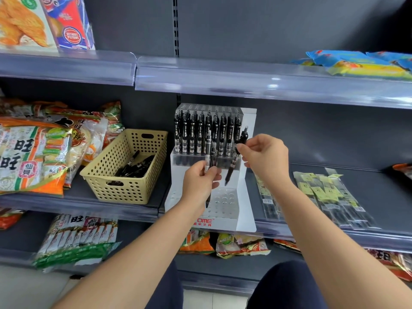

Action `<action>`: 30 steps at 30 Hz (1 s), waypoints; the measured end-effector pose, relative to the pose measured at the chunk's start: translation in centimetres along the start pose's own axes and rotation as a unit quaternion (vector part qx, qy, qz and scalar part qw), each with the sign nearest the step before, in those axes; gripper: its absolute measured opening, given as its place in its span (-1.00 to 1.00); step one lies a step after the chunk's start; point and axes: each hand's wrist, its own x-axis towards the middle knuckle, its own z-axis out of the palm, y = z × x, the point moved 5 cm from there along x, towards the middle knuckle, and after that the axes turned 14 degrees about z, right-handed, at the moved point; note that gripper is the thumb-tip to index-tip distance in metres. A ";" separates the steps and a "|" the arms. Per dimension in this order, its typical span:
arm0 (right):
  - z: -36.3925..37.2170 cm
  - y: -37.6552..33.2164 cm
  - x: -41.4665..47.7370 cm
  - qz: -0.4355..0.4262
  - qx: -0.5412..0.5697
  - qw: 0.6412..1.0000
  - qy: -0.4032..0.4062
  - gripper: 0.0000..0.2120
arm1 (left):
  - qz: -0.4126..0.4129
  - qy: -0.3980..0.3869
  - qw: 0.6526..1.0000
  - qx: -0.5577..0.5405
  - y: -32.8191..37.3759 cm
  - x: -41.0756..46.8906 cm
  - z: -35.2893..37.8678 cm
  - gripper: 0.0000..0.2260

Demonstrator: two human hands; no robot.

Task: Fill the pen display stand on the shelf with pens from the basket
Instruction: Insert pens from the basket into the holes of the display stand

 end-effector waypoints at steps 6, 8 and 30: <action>0.5 1.2 -0.8 -0.067 -0.115 0.990 0.055 -0.86 | -0.017 0.018 1.000 -0.016 -1.0 -0.2 -0.4 -0.89; 0.8 1.7 -0.7 -0.065 -0.122 0.989 0.054 -0.86 | -0.019 0.020 0.999 -0.016 -1.2 -0.2 -0.5 -0.87; 3.4 4.7 -0.3 -0.053 -0.241 0.969 0.017 -0.78 | -0.025 0.010 0.999 -0.026 -1.4 -0.3 0.0 -0.86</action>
